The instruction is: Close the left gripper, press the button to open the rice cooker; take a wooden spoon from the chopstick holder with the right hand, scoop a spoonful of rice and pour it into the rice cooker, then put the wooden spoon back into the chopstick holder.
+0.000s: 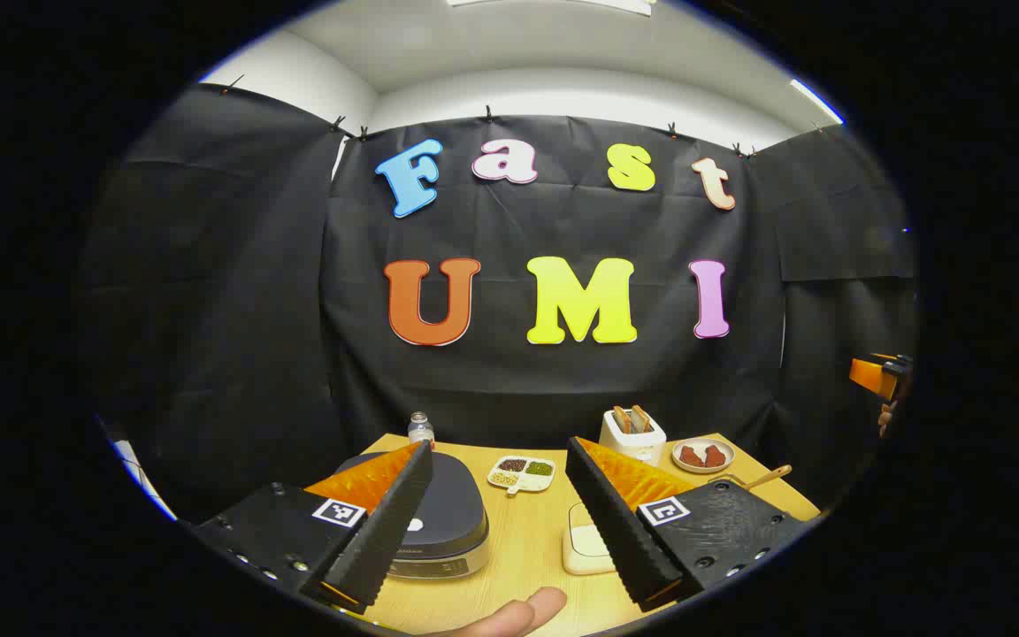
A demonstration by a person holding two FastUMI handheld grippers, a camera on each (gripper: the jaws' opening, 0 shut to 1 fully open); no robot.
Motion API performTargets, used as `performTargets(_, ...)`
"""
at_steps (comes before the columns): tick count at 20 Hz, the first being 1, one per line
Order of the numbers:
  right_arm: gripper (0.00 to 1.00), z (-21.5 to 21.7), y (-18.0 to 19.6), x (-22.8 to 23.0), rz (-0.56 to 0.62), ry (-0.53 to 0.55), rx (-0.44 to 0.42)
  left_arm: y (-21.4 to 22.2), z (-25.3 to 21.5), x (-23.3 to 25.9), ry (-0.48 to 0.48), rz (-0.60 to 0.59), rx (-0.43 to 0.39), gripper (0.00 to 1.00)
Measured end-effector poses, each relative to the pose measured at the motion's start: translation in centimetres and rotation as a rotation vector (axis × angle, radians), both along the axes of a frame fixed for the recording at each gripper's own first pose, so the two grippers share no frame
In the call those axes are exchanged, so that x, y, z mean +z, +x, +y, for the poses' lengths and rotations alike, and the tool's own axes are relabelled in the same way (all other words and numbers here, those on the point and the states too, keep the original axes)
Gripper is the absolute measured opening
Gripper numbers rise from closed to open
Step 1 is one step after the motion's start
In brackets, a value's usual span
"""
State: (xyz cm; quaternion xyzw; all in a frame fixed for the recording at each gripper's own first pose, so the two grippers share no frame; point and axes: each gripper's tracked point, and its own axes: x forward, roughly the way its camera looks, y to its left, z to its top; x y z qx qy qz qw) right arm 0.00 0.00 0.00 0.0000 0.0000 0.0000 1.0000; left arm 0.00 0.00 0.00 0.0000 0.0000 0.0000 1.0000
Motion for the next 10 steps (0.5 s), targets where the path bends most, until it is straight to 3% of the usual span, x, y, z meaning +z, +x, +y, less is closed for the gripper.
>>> performTargets(10, 0.97, 1.5, -1.3, 0.8, -0.036, 0.008, 0.036, -1.0, 2.1, -1.0, -0.031, 0.004, 0.011, 0.96)
